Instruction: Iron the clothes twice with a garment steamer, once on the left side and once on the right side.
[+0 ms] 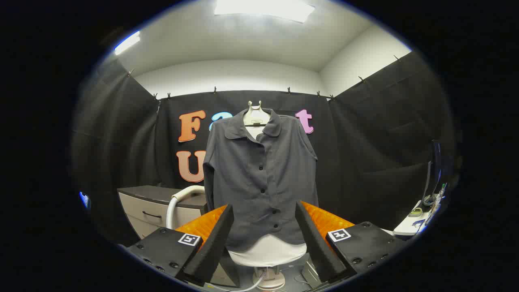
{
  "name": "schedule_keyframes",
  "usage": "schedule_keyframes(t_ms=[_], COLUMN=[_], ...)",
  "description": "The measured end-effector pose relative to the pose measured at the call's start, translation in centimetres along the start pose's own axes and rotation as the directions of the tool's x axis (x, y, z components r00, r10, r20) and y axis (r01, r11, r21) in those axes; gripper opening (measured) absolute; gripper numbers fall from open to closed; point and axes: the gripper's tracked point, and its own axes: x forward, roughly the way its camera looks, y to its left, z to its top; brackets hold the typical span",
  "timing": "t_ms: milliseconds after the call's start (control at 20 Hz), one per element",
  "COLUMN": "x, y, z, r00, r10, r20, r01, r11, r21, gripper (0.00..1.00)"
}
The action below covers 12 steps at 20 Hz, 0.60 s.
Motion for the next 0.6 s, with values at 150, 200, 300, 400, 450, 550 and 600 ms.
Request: schedule_keyframes(t_ms=[150,200,300,400,450,550,600], x=[-0.2,-0.08,-0.03,-0.12,-0.11,0.0,0.06], y=[0.06,0.12,0.18,0.21,0.26,0.23,0.27], z=[0.07,-0.04,-0.02,0.03,0.07,0.27,0.29], r00=[1.0,1.0,1.0,1.0,1.0,1.0,1.0], r10=[0.001,0.002,0.002,0.002,0.003,0.003,0.003], r20=[0.001,0.001,0.001,0.001,0.002,0.006,0.008], r01=[-0.001,-0.002,-0.002,-0.002,-0.003,-0.003,-0.003], r11=[1.0,1.0,1.0,1.0,1.0,1.0,1.0], r21=[-0.003,-0.003,-0.004,-0.006,-0.008,-0.011,-0.011], gripper=[0.98,0.98,0.98,0.98,0.98,0.98,0.98])
